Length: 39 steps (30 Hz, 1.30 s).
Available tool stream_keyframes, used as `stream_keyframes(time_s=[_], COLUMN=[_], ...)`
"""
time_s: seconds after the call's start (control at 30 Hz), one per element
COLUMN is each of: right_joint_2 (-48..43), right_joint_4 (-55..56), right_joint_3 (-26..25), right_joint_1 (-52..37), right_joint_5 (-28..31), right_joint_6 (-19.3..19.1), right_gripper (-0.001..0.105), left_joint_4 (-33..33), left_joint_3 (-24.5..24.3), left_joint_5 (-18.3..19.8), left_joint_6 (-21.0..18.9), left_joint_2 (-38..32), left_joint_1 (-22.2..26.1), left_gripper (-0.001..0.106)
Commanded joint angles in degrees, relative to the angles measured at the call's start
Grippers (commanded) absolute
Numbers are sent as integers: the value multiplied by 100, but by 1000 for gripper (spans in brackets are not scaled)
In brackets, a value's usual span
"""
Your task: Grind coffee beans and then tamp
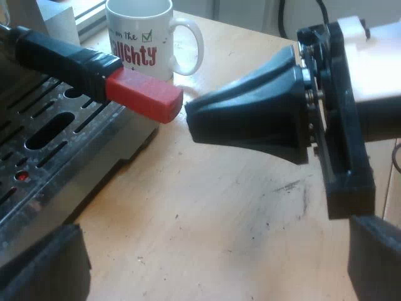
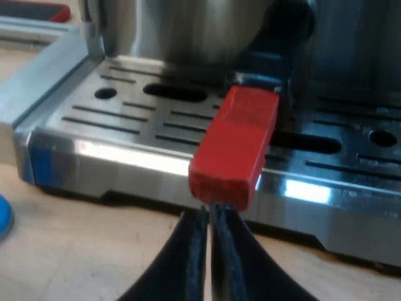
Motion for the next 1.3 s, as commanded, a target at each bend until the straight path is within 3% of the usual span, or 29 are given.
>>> stream_keyframes(time_s=[0.03,0.2,0.3,0.5,0.6,1.17,1.3], right_joint_2=[-1,-1,-1,-1,-1,-1,-1], right_joint_4=[-270,-272,-342,-666,-702,-390,75], right_joint_3=[-26,-26,-57,-56,-56,-56,-56], right_joint_1=[-165,-487,-537,-585,-591,-315,-102], right_joint_5=[123,136,494,905,1119,926,778], right_joint_6=[-21,-68,-83,-584,-585,-568,-281], right_gripper=[4,4,4,4,4,4,4], left_joint_4=[-101,-101,-101,-101,-101,-101,-101], left_joint_3=[-8,-8,-8,-8,-8,-8,-8], left_joint_5=[48,48,48,48,48,48,48], left_joint_6=[-56,-56,-56,-56,-56,-56,-56], left_joint_2=[-4,-4,-4,-4,-4,-4,-4], left_joint_1=[-42,-42,-42,-42,-42,-42,-42], left_gripper=[85,85,85,85,85,85,85])
